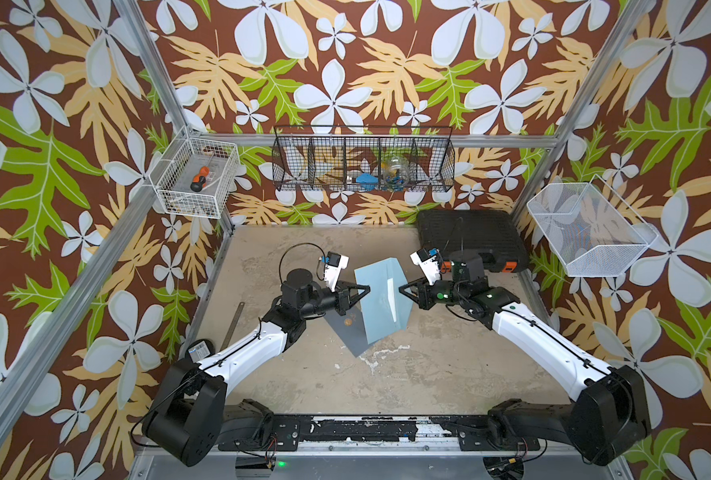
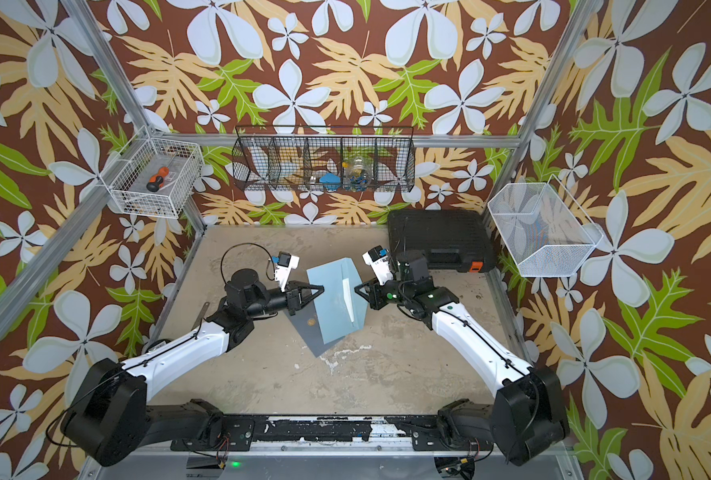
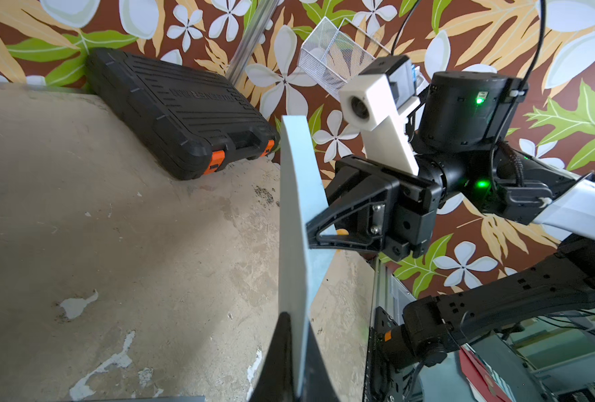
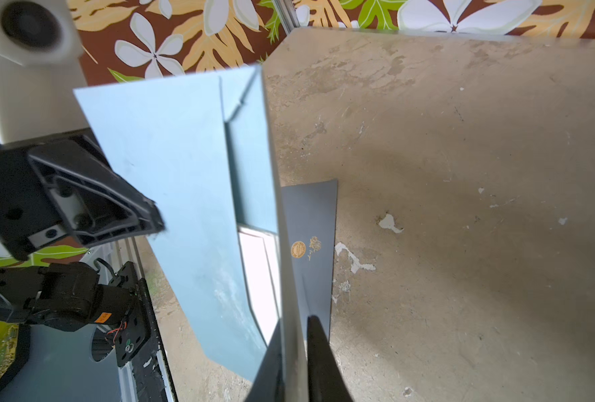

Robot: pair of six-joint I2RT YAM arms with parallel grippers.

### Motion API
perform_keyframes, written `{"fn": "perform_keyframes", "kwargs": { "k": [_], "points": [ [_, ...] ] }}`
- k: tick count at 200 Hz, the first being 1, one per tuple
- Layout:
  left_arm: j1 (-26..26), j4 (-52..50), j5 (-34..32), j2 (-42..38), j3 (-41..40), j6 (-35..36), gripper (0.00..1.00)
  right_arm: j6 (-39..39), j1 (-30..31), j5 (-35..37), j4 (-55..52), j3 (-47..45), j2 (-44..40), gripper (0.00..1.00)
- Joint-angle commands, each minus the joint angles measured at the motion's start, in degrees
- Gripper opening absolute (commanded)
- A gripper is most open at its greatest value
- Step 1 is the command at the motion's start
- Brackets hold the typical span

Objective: Open the envelope
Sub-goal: Open the envelope flap on the envelope, then place the envelope at the center of the board.

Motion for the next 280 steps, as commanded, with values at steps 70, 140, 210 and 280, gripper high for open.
{"fn": "perform_keyframes", "kwargs": {
  "k": [70,140,210,280],
  "points": [
    [1.6,2.8,0.4,1.3,-0.6,-1.9,0.24,1.2,-2.6,-7.0,1.7,-1.6,-2.0,0.0],
    [1.6,-0.5,-3.5,5.3,0.5,-3.4,0.5,5.2,-2.6,-8.5,2.6,-2.8,-2.7,0.0],
    [-0.1,-4.8,-9.6,4.0,-0.9,-1.5,0.58,10.9,-8.2,-6.1,0.3,-4.4,5.3,0.0],
    [-1.0,-5.7,-10.3,3.4,-0.8,-0.7,0.58,11.0,-13.1,-8.6,2.5,-4.6,10.7,0.0]
  ]
}}
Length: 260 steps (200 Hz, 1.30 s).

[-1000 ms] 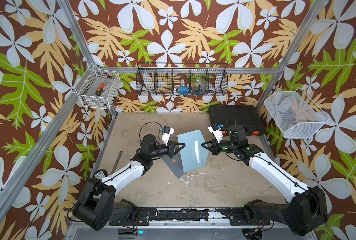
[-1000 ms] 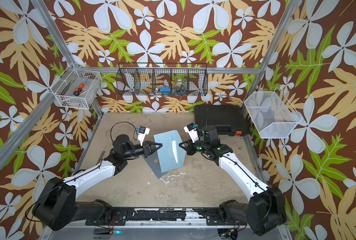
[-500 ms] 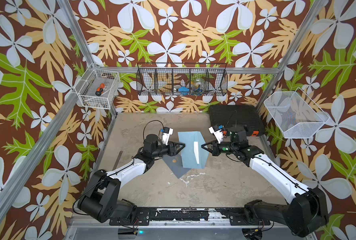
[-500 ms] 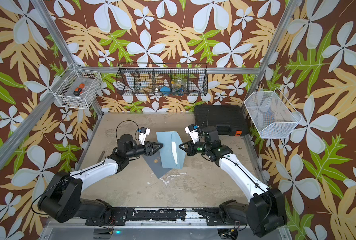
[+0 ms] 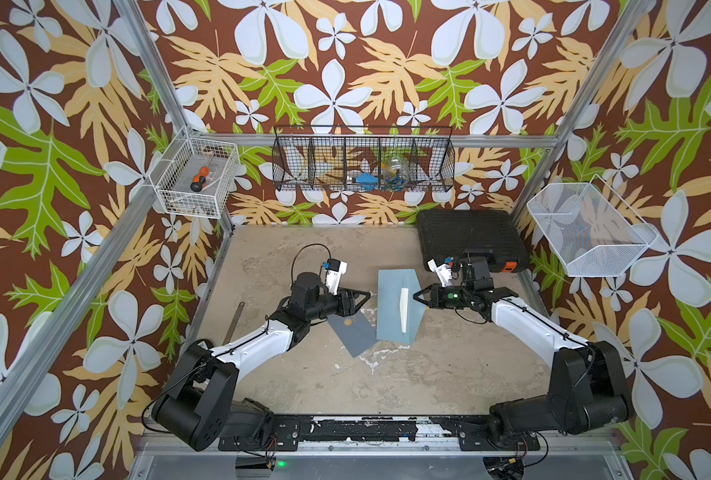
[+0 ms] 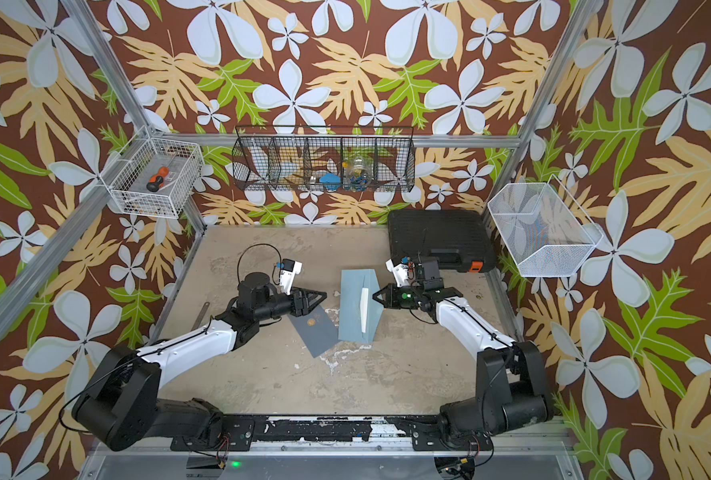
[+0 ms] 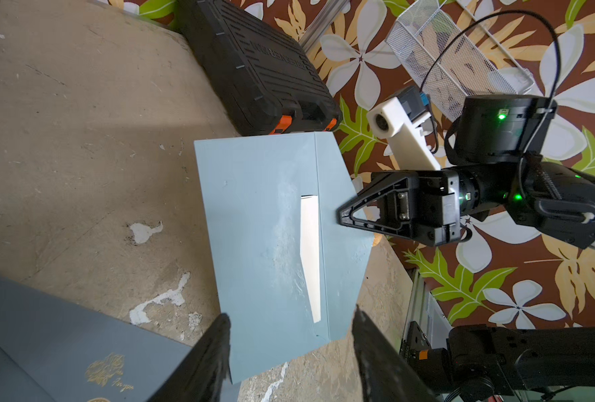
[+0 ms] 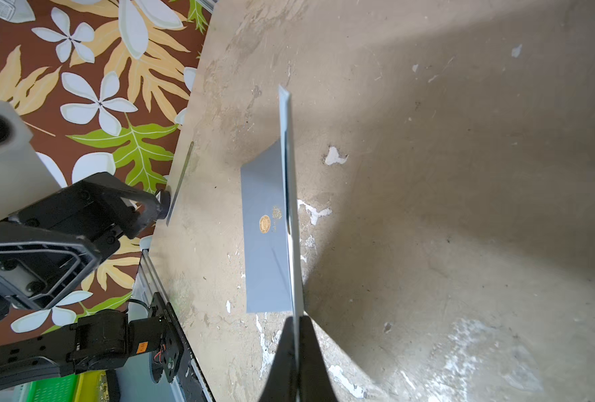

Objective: Open the envelope
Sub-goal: Place the envelope at the center of the board.

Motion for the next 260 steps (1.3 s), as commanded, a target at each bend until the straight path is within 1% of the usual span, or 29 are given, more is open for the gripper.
{"fn": "perform_keyframes", "kwargs": {
  "k": [1,42,71,102,109,116,138,173,185,200,220,231,240,260],
  "points": [
    [-0.1,0.3,-0.2,-0.4,0.1,0.8,0.58,0.1,-1.5,-2.1,2.4,0.3,1.7,0.0],
    [-0.2,0.4,0.4,-0.9,-0.4,1.0,0.58,-4.0,-3.1,3.0,-1.7,4.4,8.1,0.0],
    [-0.2,0.4,0.2,-1.1,-0.7,1.1,0.58,-5.8,-3.6,3.6,-4.3,7.5,12.3,0.0],
    [-0.2,0.2,-0.2,-1.0,-1.0,1.3,0.58,-7.6,-4.4,9.8,-7.3,9.7,15.5,0.0],
    [-0.2,0.2,-0.3,-1.2,-1.1,1.3,0.58,-7.9,-4.6,13.2,-7.9,10.1,15.8,0.0],
    [-0.2,0.2,-0.4,-1.4,-1.2,1.3,0.58,-8.2,-4.9,15.1,-8.5,10.4,16.1,0.01],
    [-0.2,0.2,-0.8,-1.7,-1.4,1.4,0.58,-8.9,-5.3,15.2,-9.1,11.4,17.5,0.02],
    [-0.2,0.2,-0.6,-1.6,-1.2,1.4,0.58,-9.6,-5.3,13.1,-9.1,11.8,19.3,0.04],
    [-0.2,0.0,-0.6,-1.5,-1.2,1.4,0.58,-9.9,-5.3,12.9,-8.9,11.9,19.8,0.07],
    [-0.2,-0.1,-0.8,-1.6,-1.1,1.3,0.58,-9.8,-5.3,15.7,-9.3,12.1,20.4,0.11],
    [-0.2,-0.7,-2.0,-2.3,-1.4,1.5,0.58,-9.1,-5.4,18.4,-8.9,11.6,19.5,0.21],
    [-0.2,-0.6,-2.9,-3.1,-1.7,1.4,0.58,-8.7,-5.4,19.1,-8.5,11.3,18.8,0.32],
    [-0.1,-0.6,-3.5,-3.7,-1.9,1.3,0.58,-8.4,-5.4,19.8,-8.4,11.0,18.1,0.33],
    [-0.1,-0.8,-4.0,-4.6,-1.9,1.5,0.58,-8.2,-5.4,21.5,-8.2,10.5,16.7,0.4]
  ]
}}
